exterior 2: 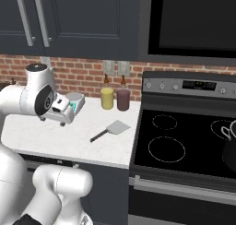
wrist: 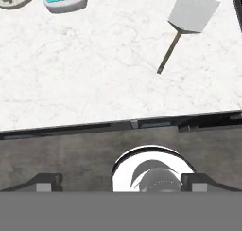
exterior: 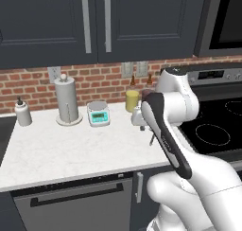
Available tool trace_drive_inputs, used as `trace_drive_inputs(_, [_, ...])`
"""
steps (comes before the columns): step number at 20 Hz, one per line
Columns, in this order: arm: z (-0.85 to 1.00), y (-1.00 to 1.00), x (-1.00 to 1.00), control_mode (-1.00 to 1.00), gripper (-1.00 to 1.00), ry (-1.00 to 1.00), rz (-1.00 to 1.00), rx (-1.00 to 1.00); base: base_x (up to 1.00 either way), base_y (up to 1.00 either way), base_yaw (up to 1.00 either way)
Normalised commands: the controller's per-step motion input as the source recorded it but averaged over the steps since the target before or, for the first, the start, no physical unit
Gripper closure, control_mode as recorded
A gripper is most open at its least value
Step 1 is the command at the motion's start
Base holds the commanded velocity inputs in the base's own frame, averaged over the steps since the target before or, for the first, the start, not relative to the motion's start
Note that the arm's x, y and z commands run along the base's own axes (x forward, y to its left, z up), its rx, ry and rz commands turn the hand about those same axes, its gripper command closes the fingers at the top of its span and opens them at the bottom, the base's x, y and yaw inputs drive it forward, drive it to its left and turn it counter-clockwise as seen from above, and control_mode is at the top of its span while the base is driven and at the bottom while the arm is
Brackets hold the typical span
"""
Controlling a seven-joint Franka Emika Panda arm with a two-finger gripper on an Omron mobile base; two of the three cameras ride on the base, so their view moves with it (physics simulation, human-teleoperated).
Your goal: Put the lemon and lemon in the pot. Retrieve the spatula and lightly stir the vegetables in the pot.
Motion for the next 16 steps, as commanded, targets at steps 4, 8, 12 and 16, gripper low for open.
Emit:
trace_drive_inputs(4, [-0.39,-0.05,0.21,-1.0,-1.0,0.14,-0.08,0.0,0.0,0.0,0.0])
trace_drive_inputs(8, [-0.35,-0.02,0.13,-1.0,-1.0,0.12,-0.19,0.0,0.0,0.0,0.0])
trace_drive_inputs(12, [-0.36,-0.39,0.36,-1.0,-1.0,0.09,-0.26,-0.02,0.0,0.0,0.0])
trace_drive_inputs(16, [-0.32,-0.55,0.44,-1.0,-1.0,0.08,-0.2,-0.04,0.0,0.0,0.0])
